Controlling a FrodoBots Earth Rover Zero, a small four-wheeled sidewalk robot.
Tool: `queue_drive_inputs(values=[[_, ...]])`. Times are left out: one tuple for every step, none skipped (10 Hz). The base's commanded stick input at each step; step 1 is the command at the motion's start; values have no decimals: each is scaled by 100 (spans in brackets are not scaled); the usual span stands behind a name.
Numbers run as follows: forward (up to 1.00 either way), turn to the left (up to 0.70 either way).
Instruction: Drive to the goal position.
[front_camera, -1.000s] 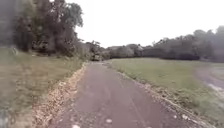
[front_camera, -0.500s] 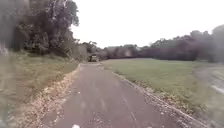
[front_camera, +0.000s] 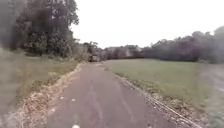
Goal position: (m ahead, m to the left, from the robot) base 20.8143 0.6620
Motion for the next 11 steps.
queue_drive_inputs(values=[[70, 0], [70, 0], [70, 0], [70, 0], [70, 10], [70, 22], [70, 34], [70, 15], [70, 2], [70, 0], [70, 0]])
